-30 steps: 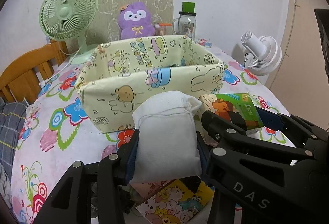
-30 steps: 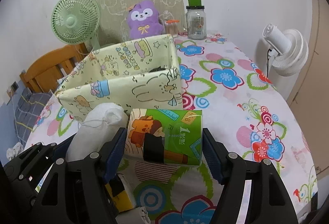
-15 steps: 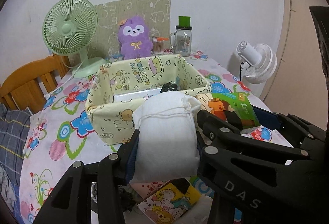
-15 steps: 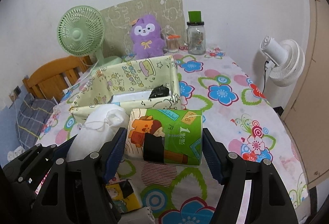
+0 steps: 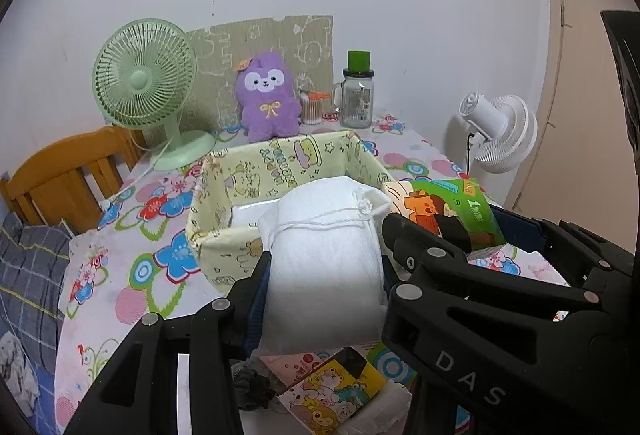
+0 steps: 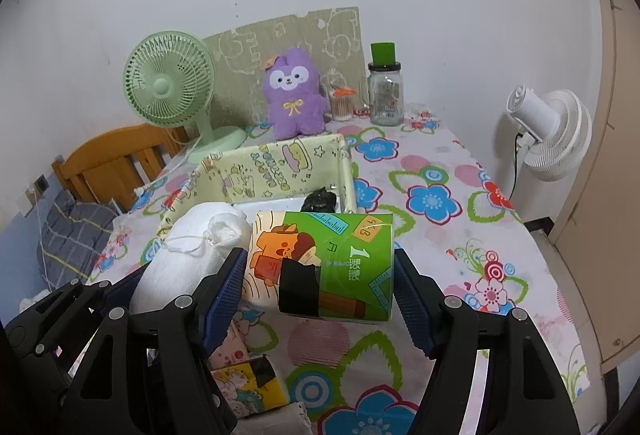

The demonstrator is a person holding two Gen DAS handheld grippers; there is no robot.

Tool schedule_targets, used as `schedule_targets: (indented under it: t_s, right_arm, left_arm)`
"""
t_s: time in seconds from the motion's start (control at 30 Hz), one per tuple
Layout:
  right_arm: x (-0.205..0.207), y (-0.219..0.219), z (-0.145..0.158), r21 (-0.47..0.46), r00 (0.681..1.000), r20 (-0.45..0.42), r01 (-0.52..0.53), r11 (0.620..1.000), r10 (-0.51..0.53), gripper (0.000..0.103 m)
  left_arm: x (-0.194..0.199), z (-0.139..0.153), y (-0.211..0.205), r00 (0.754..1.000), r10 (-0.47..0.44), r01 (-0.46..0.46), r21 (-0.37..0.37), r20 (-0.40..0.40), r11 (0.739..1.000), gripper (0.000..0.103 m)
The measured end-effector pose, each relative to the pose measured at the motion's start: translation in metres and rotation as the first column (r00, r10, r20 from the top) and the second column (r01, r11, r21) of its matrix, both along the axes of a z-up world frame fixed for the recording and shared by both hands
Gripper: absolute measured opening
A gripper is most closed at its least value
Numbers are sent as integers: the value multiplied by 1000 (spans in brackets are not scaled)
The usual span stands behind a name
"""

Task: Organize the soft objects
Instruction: 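Lift both held items up toward the fabric box, then lower the white bag and green tissue pack into the fabric box with both grippers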

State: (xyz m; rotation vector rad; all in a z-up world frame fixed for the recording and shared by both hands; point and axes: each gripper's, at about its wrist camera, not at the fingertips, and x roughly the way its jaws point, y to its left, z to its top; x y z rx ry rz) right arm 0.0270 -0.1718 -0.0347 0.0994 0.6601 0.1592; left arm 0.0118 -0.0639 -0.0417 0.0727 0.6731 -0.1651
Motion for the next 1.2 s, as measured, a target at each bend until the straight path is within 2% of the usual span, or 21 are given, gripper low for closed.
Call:
schedule_targets:
  t_s: [0.77, 1.2]
  right_arm:
    - [12, 11, 36, -6, 998, 62, -28, 1000, 28, 74]
    - [32, 20, 41, -13, 997, 65, -34, 999, 35, 74]
  left_arm:
    - [8, 35, 11, 998, 20, -20, 3, 65, 1000, 51]
    - [23, 40, 18, 997, 22, -22, 0, 72, 1000, 51]
